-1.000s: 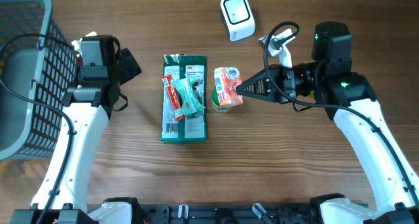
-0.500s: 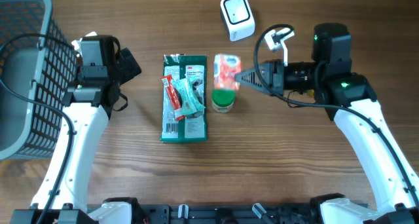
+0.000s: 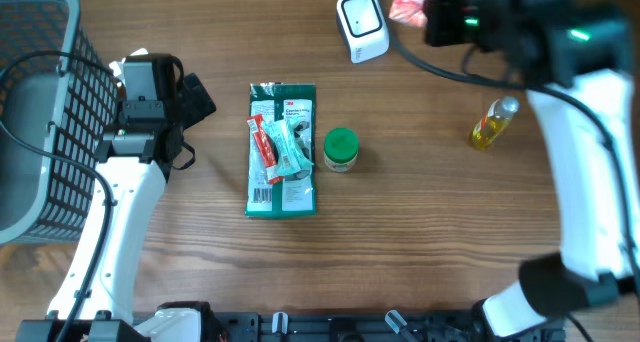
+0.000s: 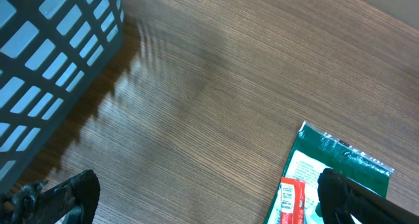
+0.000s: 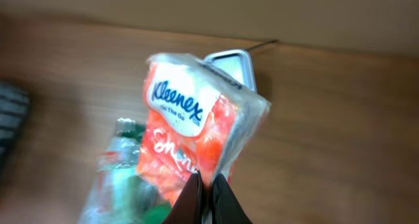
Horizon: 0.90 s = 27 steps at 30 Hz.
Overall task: Scan the item barcode
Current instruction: 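Raise the Kleenex pack to the scanner window with the right gripper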
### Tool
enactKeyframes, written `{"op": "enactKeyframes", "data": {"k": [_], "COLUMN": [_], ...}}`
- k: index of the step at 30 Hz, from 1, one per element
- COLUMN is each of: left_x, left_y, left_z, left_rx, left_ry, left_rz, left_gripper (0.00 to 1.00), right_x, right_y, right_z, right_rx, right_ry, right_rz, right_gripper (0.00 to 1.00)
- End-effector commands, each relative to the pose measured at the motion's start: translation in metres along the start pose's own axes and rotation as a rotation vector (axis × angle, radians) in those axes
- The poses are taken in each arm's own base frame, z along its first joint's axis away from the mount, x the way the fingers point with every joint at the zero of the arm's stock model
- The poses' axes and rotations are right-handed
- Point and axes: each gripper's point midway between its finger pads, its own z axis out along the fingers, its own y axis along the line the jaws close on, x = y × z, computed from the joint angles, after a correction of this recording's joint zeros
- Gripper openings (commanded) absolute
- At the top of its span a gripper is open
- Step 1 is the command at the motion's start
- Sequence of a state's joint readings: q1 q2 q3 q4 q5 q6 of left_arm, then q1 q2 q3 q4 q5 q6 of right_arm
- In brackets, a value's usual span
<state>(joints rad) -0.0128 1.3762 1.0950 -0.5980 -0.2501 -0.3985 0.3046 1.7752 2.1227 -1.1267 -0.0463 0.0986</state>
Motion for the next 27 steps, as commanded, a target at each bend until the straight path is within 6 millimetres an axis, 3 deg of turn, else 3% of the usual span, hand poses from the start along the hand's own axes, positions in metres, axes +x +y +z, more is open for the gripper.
{"op": "enactKeyframes", "data": {"k": [1, 4, 7, 10, 13, 21, 27], "left_x": [-0.004, -0.004, -0.004, -0.004, -0.004, -0.004, -0.004], "left_y": [0.002, 0.002, 0.002, 0.002, 0.002, 0.002, 0.002], "left_z": [0.000, 0.000, 0.000, 0.000, 0.000, 0.000, 0.000], "left_rx": [-0.011, -0.011, -0.011, -0.011, -0.011, -0.011, -0.011], "left_ry": [-0.012, -0.012, -0.012, -0.011, -0.012, -0.012, -0.012], "left_rz": [-0.003, -0.003, -0.003, -0.003, -0.003, -0.003, -0.003], "left_gripper": [1.00, 1.00, 1.00, 1.00, 1.00, 1.00, 1.00], "right_x": [0.007, 0.021, 0.035, 0.039, 0.036, 0.005, 0.029], "right_y": [-0.001, -0.008, -0.010, -0.024, -0.023, -0.015, -0.027], "right_z": [0.066, 0.133, 0.179, 0.206, 0.215, 0.218, 0.243], "right_rx": [0.204, 0.408, 0.464, 0.568, 0.575, 0.590, 0.637], "right_ry": [0.077, 0.162, 0.213, 0.216, 0.192, 0.080, 0.170], "right_rz": [-0.358, -0.563, -0.677, -0.685, -0.687, -0.747, -0.817], "right_gripper": [0.04, 0.04, 0.04, 0.04, 0.04, 0.04, 0.04]}}
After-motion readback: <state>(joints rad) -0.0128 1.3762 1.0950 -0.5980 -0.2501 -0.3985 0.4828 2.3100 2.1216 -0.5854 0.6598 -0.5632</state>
